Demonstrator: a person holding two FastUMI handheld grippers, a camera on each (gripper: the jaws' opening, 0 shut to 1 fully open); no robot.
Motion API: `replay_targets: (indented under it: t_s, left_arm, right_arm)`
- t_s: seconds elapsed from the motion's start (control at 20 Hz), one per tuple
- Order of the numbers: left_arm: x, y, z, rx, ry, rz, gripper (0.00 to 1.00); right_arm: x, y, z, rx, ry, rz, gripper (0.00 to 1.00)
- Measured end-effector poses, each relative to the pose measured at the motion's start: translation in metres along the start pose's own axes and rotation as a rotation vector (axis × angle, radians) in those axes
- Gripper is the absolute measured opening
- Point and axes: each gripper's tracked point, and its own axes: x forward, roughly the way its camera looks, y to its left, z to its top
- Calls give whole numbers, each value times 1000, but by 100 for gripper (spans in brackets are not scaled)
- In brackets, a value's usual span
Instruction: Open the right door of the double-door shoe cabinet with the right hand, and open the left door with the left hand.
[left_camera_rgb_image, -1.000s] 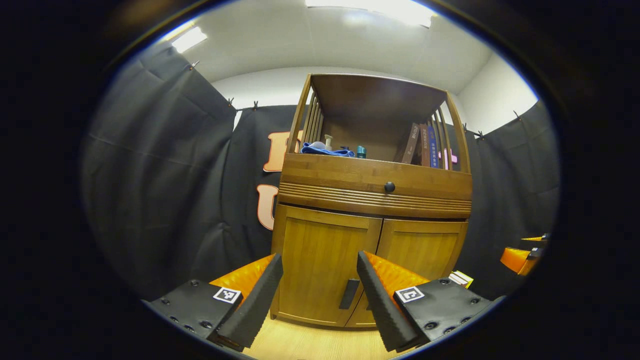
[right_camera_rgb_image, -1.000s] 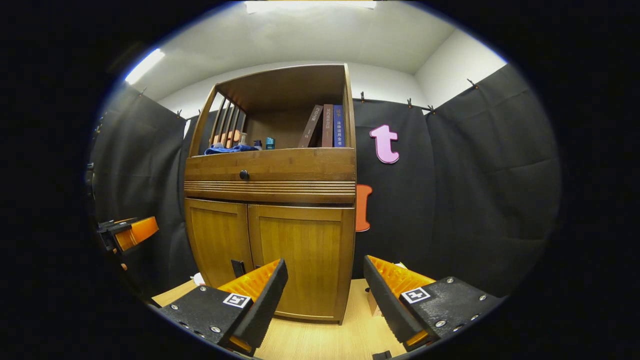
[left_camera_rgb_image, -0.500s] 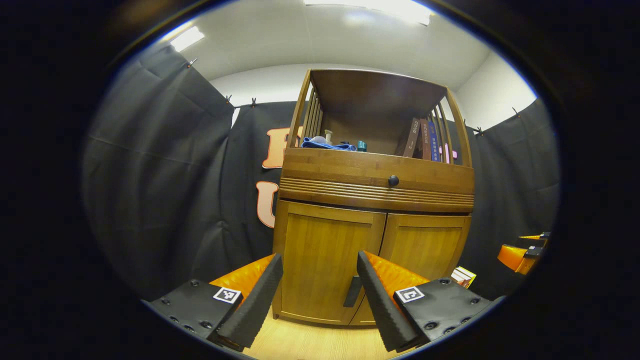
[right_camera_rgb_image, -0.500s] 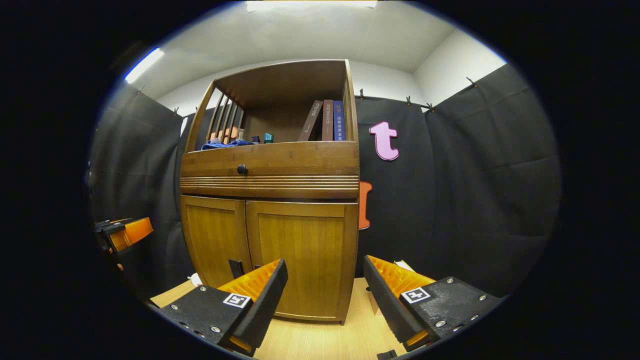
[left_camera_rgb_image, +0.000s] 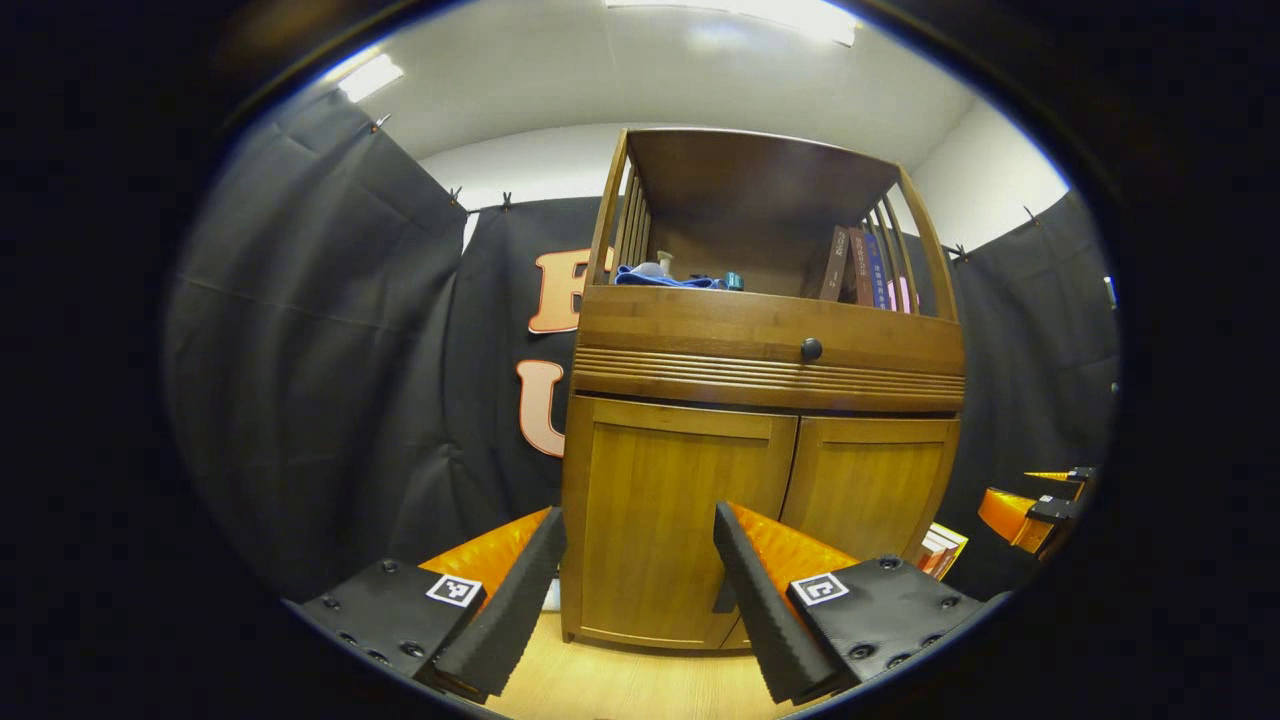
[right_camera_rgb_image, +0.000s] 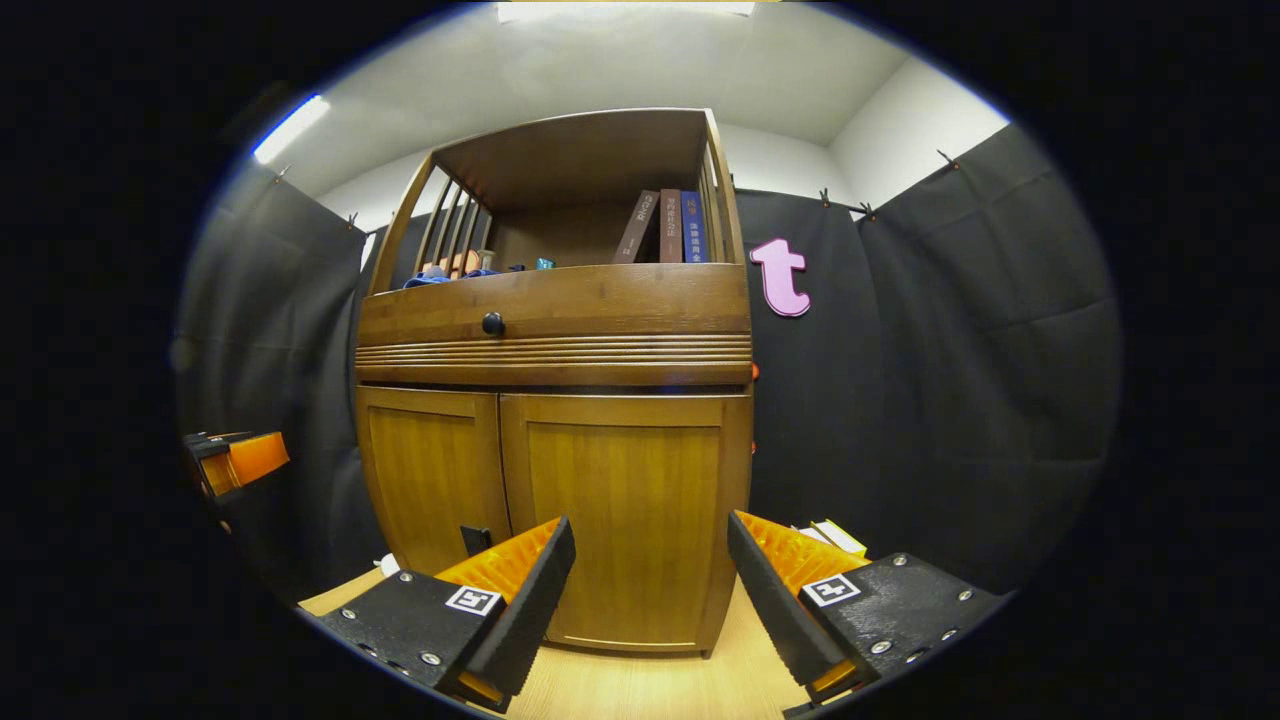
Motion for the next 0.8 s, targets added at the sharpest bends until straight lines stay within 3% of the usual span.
replay_targets:
  t_s: [0.5,0.8]
  left_arm:
    - [22,15,0,1,-11,-75,94]
    - [41,29,-11,-17,0,-87,98]
  right_arm:
    - [69,63,-56,71,18,48,94]
    - [119,95,-113,33,69,55,94]
